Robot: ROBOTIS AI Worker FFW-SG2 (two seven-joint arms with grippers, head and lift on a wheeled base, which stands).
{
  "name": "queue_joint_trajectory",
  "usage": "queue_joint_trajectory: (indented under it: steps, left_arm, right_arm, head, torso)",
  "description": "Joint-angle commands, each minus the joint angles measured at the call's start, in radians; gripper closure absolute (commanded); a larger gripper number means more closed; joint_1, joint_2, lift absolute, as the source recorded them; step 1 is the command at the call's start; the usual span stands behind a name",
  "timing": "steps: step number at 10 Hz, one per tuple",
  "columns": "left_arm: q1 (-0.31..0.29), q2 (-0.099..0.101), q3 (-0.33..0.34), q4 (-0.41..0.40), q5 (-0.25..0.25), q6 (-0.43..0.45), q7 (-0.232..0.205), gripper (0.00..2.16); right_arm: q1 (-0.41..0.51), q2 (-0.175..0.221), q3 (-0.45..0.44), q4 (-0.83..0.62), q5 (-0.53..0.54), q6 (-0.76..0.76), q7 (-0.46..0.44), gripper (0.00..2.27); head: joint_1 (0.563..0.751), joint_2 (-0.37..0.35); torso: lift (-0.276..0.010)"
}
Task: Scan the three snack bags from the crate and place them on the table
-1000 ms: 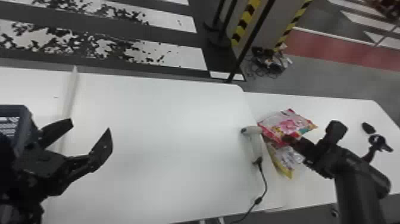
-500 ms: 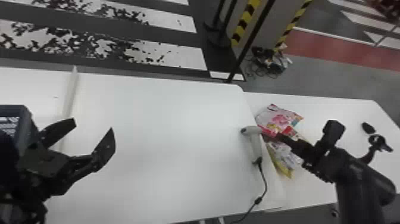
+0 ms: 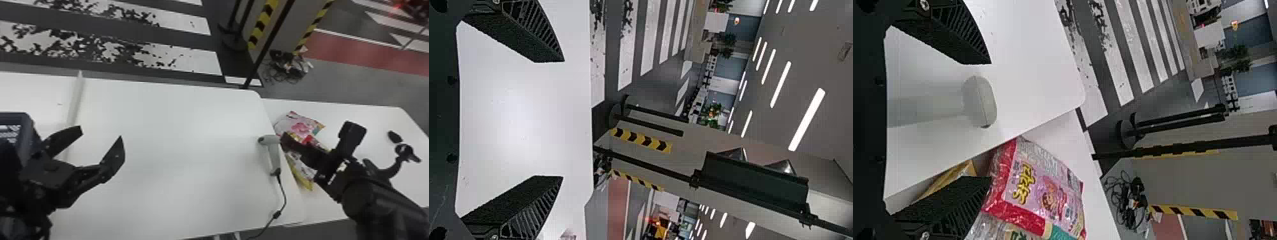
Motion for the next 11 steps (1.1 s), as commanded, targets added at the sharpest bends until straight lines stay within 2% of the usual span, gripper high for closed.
queue_joint_trajectory:
  steps: [1,4,7,9,11]
  left_arm:
    - [0.001,0.001,0.0,-0.003,0.0,0.001,0.0,0.03]
    - [0.008,0.003,-0.002,-0.016,0.0,0.001,0.002,0.03]
    - [0.028,0.0,-0.003,-0.03,-0.001,0.007,0.014,0.03]
    - [0.05,0.0,-0.005,-0.044,-0.005,0.007,0.028,0.03]
    - [0.085,0.001,-0.005,-0.07,-0.012,0.004,0.061,0.03]
  right_arm:
    - [0.063,0.033,0.04,-0.104,0.0,-0.056,0.0,0.06]
    - [0.179,0.093,0.123,-0.257,-0.001,-0.151,0.001,0.06]
    - [0.27,0.165,0.199,-0.32,-0.009,-0.252,0.014,0.07]
    - [0.333,0.186,0.261,-0.322,-0.006,-0.393,0.023,0.07]
    - [0.39,0.186,0.334,-0.314,0.051,-0.537,0.024,0.07]
  head:
    - [0.695,-0.35]
    - [0.695,-0.35]
    - [0.695,-0.35]
    - [0.695,-0.314]
    - [0.695,-0.288]
  torso:
    - [-0.062]
    - [-0.062]
    - [-0.062]
    - [-0.062]
    - [-0.062]
